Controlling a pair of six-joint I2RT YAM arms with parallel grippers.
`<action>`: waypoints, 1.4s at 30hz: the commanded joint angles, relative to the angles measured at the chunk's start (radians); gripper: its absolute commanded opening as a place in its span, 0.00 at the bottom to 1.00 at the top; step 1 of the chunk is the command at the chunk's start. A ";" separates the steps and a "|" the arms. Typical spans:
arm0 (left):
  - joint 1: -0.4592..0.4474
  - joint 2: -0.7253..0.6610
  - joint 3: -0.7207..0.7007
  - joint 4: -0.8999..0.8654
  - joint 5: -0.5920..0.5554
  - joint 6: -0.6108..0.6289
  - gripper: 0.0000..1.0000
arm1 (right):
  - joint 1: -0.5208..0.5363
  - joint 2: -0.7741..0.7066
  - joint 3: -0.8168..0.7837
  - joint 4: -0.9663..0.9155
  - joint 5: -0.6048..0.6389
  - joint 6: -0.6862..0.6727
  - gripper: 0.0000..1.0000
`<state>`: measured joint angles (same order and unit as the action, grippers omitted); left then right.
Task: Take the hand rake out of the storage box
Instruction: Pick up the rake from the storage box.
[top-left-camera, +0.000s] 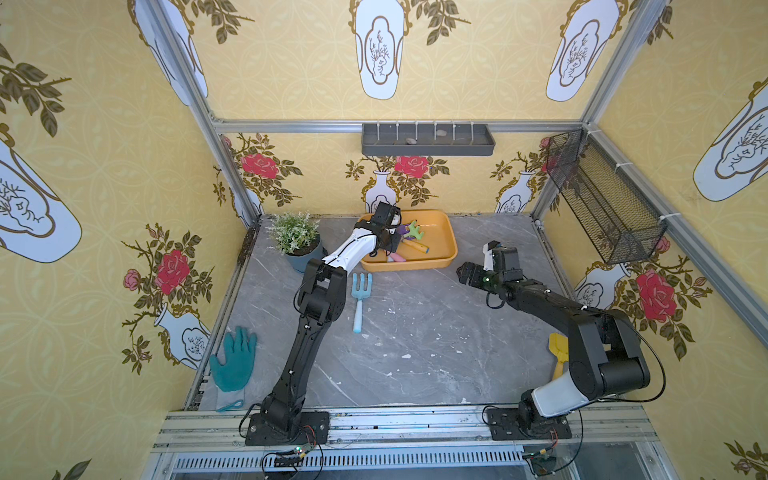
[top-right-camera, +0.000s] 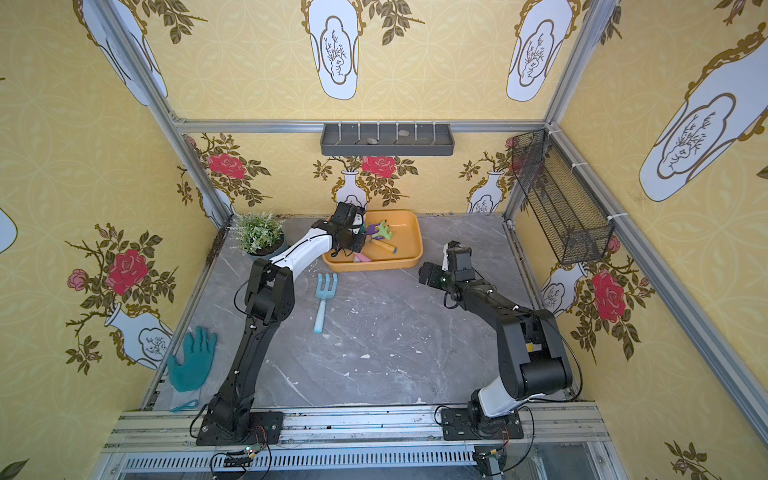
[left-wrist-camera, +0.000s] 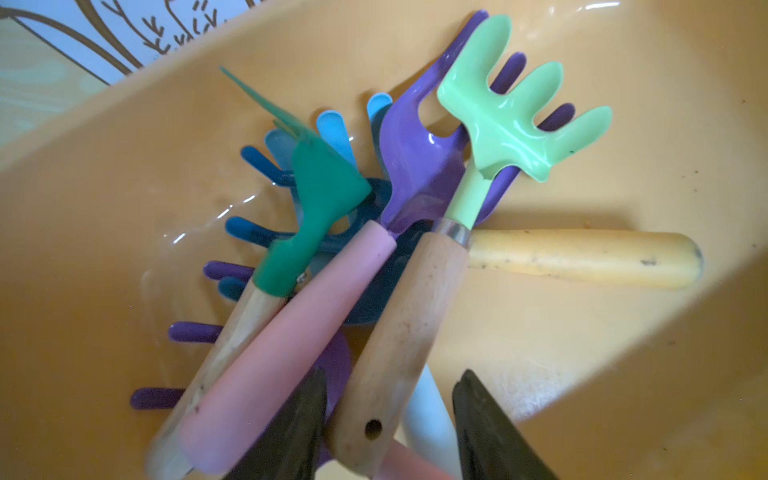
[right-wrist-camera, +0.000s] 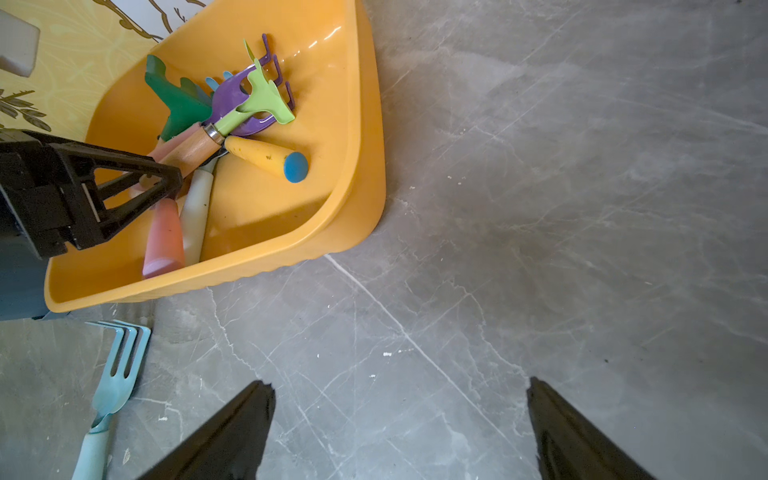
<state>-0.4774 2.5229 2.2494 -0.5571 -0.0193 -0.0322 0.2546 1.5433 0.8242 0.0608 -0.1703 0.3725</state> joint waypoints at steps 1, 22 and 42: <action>0.001 0.011 0.011 -0.009 0.019 0.033 0.51 | 0.000 0.005 0.010 0.025 0.006 -0.004 0.97; -0.008 0.013 0.017 -0.053 0.032 0.091 0.32 | -0.001 0.001 0.003 0.031 -0.001 -0.003 0.97; -0.036 0.066 0.079 -0.081 -0.027 0.117 0.43 | -0.005 -0.007 -0.009 0.040 -0.008 0.001 0.98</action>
<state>-0.5098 2.5683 2.3188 -0.6216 -0.0303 0.0780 0.2501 1.5459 0.8192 0.0639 -0.1738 0.3698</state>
